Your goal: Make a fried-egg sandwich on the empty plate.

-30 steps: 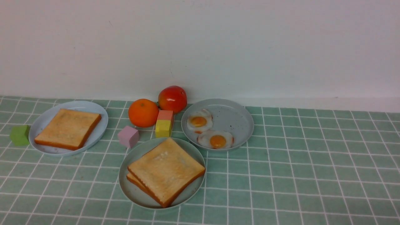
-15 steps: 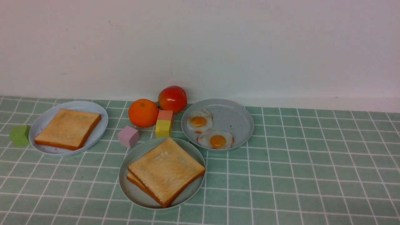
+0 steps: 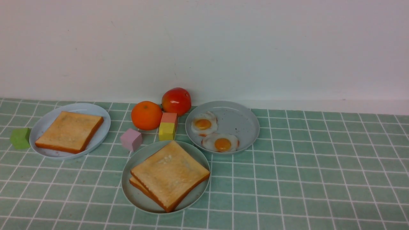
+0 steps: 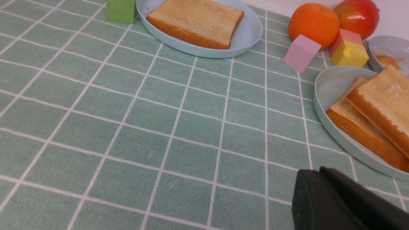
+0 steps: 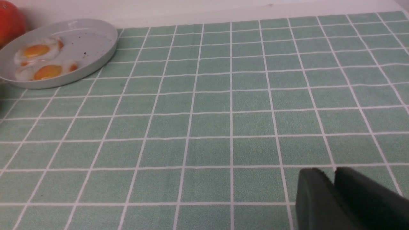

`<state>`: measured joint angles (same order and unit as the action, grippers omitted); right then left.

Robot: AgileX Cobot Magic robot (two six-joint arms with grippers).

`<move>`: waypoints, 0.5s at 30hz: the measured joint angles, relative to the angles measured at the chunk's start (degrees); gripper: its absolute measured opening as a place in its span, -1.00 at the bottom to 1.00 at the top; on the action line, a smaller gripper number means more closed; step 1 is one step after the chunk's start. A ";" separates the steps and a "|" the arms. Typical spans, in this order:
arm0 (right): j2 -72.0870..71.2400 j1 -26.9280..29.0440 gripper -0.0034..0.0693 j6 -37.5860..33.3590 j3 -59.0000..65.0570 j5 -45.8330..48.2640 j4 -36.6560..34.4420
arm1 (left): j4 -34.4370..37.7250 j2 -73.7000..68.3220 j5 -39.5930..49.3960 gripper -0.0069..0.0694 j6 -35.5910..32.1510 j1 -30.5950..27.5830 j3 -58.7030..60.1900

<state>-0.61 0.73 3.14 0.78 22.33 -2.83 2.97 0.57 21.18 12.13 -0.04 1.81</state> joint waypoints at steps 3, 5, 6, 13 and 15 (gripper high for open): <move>0.00 0.00 -0.60 0.00 0.00 0.00 0.00 | 0.00 0.00 0.00 -0.74 0.00 0.00 0.00; 0.00 0.00 -0.59 0.00 0.00 0.00 0.00 | 0.00 0.00 0.00 -0.74 0.00 0.00 0.00; 0.00 0.00 -0.59 0.00 0.00 0.00 -0.04 | 0.00 0.00 0.00 -0.74 0.00 0.00 0.00; 0.00 0.00 -0.56 0.00 0.00 0.00 -0.04 | 0.00 0.00 0.00 -0.71 0.00 0.00 0.00; 0.00 0.00 -0.56 0.00 0.00 0.00 -0.04 | 0.00 0.00 0.00 -0.70 0.00 0.00 0.00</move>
<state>-0.61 0.73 3.14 0.78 22.33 -2.87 2.97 0.57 21.18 12.13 -0.04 1.81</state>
